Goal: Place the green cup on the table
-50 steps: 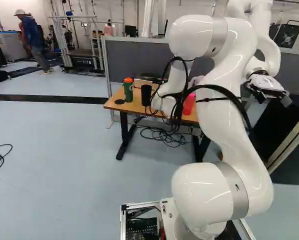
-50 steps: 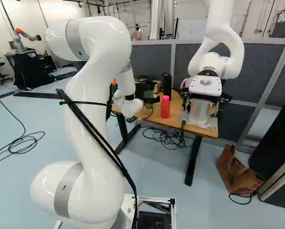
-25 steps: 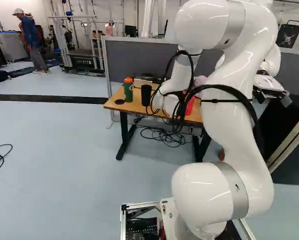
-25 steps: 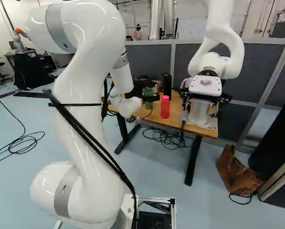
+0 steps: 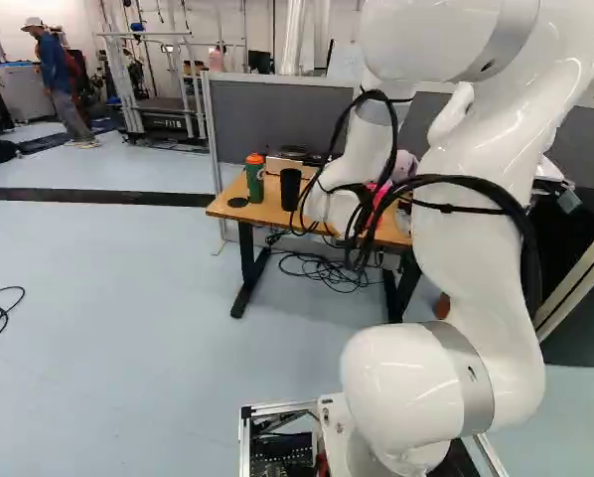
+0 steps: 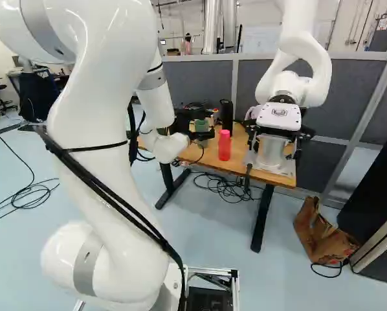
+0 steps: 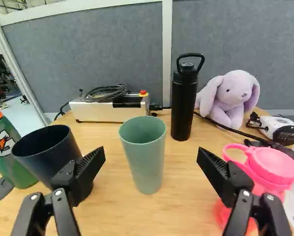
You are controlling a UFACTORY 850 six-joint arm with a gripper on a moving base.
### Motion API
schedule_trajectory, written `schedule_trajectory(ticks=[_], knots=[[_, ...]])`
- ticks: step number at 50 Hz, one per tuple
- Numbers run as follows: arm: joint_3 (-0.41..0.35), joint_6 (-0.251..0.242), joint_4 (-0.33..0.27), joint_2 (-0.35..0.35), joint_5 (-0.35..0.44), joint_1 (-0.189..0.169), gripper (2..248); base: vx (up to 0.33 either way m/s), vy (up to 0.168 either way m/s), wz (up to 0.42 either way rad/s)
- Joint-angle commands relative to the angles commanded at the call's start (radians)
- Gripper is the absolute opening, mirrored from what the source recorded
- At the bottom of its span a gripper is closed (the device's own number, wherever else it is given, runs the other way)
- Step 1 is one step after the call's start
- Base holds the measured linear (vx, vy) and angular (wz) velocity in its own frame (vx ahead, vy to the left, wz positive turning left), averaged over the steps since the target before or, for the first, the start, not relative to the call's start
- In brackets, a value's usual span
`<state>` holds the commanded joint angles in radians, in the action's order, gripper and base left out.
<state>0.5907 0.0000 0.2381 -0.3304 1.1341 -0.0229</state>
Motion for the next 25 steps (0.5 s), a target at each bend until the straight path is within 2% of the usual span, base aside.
schedule_trajectory(ticks=[25], knots=[[-0.142,0.0,0.0,0.118,0.0,0.031,247,0.0,0.0,0.0]])
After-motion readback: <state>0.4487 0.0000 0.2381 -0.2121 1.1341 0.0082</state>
